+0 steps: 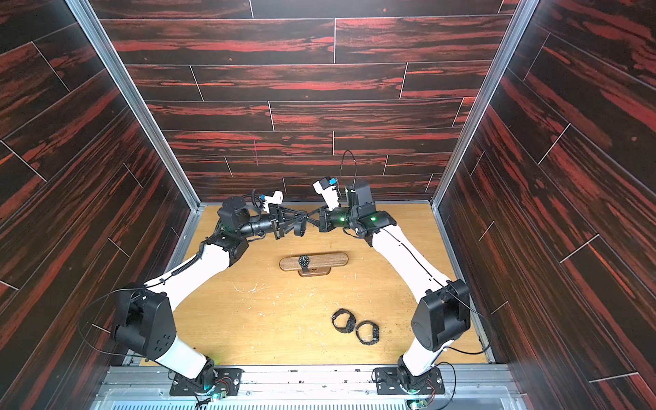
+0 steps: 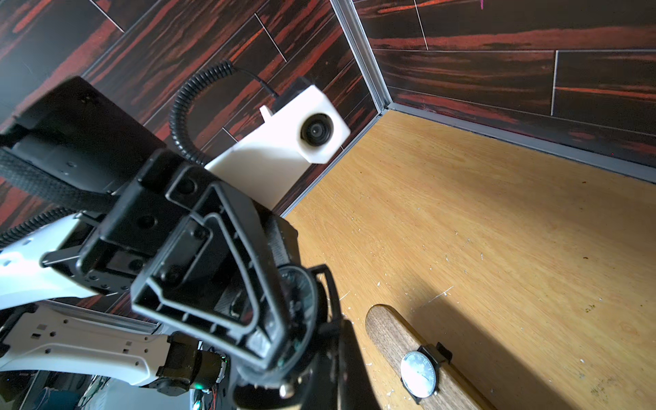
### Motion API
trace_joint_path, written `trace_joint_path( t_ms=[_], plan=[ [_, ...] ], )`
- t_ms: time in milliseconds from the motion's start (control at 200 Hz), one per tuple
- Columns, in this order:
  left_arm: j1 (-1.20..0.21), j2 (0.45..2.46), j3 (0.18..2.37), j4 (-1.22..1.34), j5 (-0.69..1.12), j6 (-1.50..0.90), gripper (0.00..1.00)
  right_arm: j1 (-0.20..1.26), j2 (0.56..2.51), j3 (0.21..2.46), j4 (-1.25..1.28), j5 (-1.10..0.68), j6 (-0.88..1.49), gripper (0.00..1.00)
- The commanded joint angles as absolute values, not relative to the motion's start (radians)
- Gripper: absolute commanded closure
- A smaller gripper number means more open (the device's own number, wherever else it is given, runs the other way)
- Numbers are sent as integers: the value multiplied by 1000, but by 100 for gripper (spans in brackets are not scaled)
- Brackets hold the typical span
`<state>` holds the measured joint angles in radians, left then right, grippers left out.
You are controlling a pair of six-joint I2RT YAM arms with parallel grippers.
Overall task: Place watch on stand
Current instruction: Place the watch on the stand.
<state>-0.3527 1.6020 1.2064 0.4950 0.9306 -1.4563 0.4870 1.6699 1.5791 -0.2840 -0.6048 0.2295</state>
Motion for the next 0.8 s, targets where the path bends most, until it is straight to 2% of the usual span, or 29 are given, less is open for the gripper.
trace_joint_path(
  t_ms=[0,115,291,581,797],
  plan=[
    [-348,1602,1239,541,911,-1448,86,495,1644,1575,-310,-608,221,90],
    [-348,1604,1248,541,914,-1447,92,495,1643,1578,-313,-596,225,82],
    [-348,1608,1259,539,917,-1442,93,491,1633,1576,-311,-582,238,74],
    [-349,1628,1290,534,922,-1439,100,462,1597,1535,-277,-594,300,69],
    [-348,1644,1306,536,926,-1441,100,454,1579,1511,-275,-608,316,68]
  ],
)
